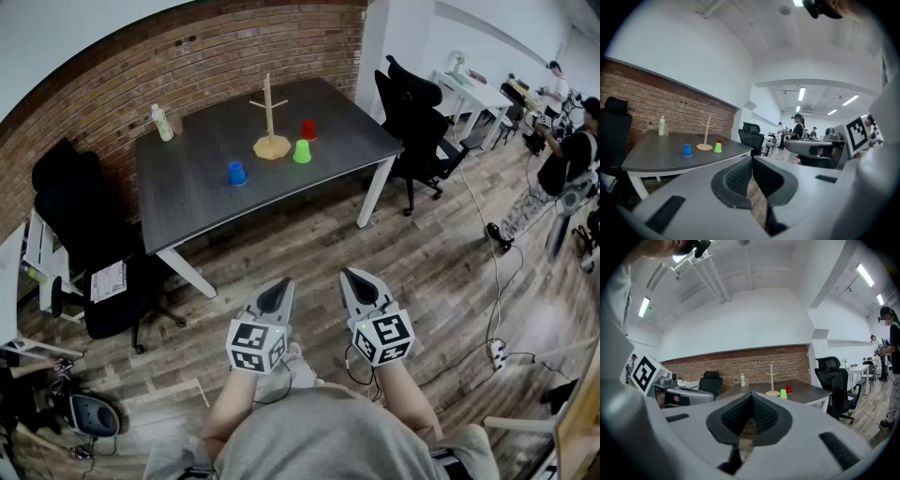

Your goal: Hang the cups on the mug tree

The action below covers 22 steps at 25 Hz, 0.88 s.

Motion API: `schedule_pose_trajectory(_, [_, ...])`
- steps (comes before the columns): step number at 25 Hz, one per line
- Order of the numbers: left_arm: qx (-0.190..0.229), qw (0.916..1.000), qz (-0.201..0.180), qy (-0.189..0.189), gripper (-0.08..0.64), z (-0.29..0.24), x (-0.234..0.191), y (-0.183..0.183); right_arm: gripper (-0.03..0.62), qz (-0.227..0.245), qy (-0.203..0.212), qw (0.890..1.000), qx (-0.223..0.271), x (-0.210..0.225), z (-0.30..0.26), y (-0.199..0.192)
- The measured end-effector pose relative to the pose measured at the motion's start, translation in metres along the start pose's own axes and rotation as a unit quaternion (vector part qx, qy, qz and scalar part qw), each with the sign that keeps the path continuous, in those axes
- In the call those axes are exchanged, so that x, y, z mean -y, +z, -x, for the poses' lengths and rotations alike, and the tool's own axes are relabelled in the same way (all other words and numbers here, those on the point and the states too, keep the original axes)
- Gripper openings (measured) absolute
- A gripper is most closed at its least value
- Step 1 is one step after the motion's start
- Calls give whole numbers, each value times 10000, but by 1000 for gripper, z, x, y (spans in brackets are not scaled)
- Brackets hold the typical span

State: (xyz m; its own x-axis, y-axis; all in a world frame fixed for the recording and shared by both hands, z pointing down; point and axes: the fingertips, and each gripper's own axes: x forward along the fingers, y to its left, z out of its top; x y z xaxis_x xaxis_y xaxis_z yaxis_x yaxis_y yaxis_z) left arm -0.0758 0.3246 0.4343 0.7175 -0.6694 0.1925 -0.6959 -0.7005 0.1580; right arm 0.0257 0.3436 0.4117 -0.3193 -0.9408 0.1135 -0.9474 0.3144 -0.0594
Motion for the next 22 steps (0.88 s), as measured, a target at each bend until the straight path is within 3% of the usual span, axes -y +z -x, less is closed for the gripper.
schedule_pose_trajectory(8, [96,9997,1,213,9,36,15,-13,-5,51,-5,10000,63,-21,42,-9])
schedule_pose_trajectory(22, [199,9990,126,384,9,62,19,-14,-5,40,138,9999,78,-38,62,-14])
